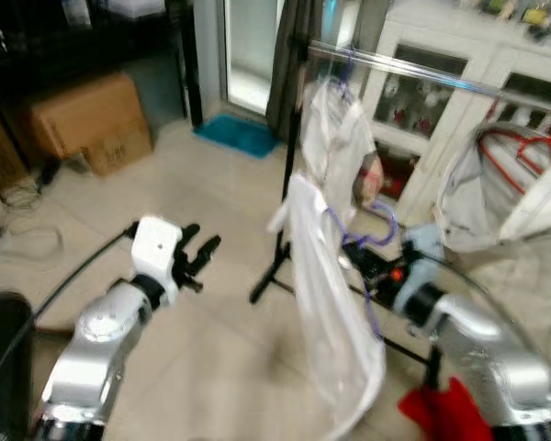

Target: Hang hanger

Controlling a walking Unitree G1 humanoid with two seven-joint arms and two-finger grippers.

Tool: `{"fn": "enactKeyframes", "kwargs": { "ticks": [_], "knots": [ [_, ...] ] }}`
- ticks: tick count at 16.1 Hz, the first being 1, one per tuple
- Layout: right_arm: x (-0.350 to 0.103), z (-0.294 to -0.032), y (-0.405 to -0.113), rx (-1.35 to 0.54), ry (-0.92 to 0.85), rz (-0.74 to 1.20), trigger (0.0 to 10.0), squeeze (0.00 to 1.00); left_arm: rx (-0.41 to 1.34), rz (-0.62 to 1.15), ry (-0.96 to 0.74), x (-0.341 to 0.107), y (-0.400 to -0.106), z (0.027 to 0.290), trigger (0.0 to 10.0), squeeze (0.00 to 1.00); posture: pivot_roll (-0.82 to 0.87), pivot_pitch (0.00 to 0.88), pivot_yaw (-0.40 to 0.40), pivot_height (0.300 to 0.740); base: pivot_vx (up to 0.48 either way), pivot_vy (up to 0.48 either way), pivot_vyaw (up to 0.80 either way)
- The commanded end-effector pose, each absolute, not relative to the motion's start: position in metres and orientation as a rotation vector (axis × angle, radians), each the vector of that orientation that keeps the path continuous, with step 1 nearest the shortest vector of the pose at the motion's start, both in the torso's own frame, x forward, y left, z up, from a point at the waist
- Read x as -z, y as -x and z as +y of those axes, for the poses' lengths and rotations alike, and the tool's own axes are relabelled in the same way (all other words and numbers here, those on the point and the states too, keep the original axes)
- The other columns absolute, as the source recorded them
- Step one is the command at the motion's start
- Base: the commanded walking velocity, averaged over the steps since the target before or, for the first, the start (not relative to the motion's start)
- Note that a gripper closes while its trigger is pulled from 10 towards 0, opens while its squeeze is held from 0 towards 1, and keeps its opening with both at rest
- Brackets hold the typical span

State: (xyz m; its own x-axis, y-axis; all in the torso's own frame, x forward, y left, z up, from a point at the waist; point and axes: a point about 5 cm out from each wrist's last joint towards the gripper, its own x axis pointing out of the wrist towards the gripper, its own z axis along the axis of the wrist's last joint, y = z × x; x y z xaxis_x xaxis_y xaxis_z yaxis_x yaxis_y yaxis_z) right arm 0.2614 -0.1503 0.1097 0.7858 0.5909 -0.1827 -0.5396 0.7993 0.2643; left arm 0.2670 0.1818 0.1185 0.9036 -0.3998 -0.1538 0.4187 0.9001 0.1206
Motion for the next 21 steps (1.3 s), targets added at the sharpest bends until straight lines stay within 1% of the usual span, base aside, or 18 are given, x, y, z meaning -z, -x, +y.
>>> {"fn": "enactKeyframes", "kwargs": {
  "ticks": [1, 4, 7, 8, 9, 10, 13, 14, 15, 16, 18, 21],
  "knots": [
    [-0.117, -0.156, -0.265, -0.601, -0.18, 0.223, 10.0, 0.0, 0.428, 0.122, -0.168, -0.12, -0.268, 0.18, 10.0, 0.0, -0.1, 0.0, -0.06, 0.74, 0.0, 0.0, 0.0],
    [-0.122, -0.155, -0.272, -0.613, -0.155, 0.205, 10.0, 0.0, 0.423, 0.116, -0.177, -0.122, -0.271, 0.182, 10.0, 0.0, -0.1, 0.0, -0.048, 0.74, 0.0, 0.0, 0.0],
    [-0.127, -0.154, -0.277, -0.653, -0.113, 0.186, 10.0, 0.0, 0.414, 0.112, -0.168, -0.126, -0.285, 0.185, 10.0, 0.0, -0.11, 0.0, -0.037, 0.74, 0.0, 0.0, 0.0],
    [-0.132, -0.153, -0.277, -0.679, -0.11, 0.174, 10.0, 0.0, 0.423, 0.076, -0.159, -0.133, -0.292, 0.184, 10.0, 0.78, -0.12, 0.0, -0.035, 0.74, 0.0, 0.0, 0.0],
    [-0.136, -0.151, -0.277, -0.704, -0.119, 0.159, 10.0, 0.0, 0.455, 0.044, -0.134, -0.14, -0.296, 0.179, 10.0, 1.0, -0.12, 0.0, -0.038, 0.74, 0.0, 0.0, 0.0],
    [-0.143, -0.147, -0.276, -0.751, -0.123, 0.138, 10.0, 0.0, 0.528, 0.028, -0.13, -0.146, -0.301, 0.169, 10.0, 1.0, -0.11, 0.0, -0.048, 0.74, 0.0, 0.0, 0.0],
    [-0.151, -0.139, -0.278, -0.798, -0.107, 0.113, 10.0, 0.0, 0.648, 0.04, -0.145, -0.147, -0.308, 0.151, 10.0, 1.0, -0.11, 0.0, -0.046, 0.74, 0.0, 0.0, 0.0],
    [-0.153, -0.138, -0.279, -0.798, -0.106, 0.107, 10.0, 0.0, 0.668, 0.045, -0.143, -0.146, -0.311, 0.145, 10.0, 0.66, -0.11, 0.0, -0.047, 0.74, 0.0, 0.0, 0.0],
    [-0.154, -0.136, -0.28, -0.8, -0.106, 0.103, 10.0, 0.0, 0.696, 0.055, -0.121, -0.145, -0.314, 0.138, 10.0, 0.0, -0.11, 0.0, -0.047, 0.74, 0.0, 0.0, 0.0],
    [-0.154, -0.134, -0.281, -0.805, -0.099, 0.101, 10.0, 0.0, 0.731, 0.071, -0.098, -0.143, -0.315, 0.131, 10.0, 0.0, -0.12, 0.0, -0.044, 0.74, 0.0, 0.0, 0.0],
    [-0.156, -0.13, -0.283, -0.815, -0.093, 0.095, 10.0, 0.0, 0.76, 0.083, -0.104, -0.141, -0.317, 0.124, 10.0, 0.0, -0.12, 0.0, -0.041, 0.74, 0.0, 0.0, 0.0],
    [-0.159, -0.128, -0.284, -0.827, -0.092, 0.083, 10.0, 0.0, 0.764, 0.059, -0.101, -0.144, -0.325, 0.116, 10.0, 0.0, -0.13, 0.0, -0.043, 0.74, 0.0, 0.0, 0.0]
  ]
}}
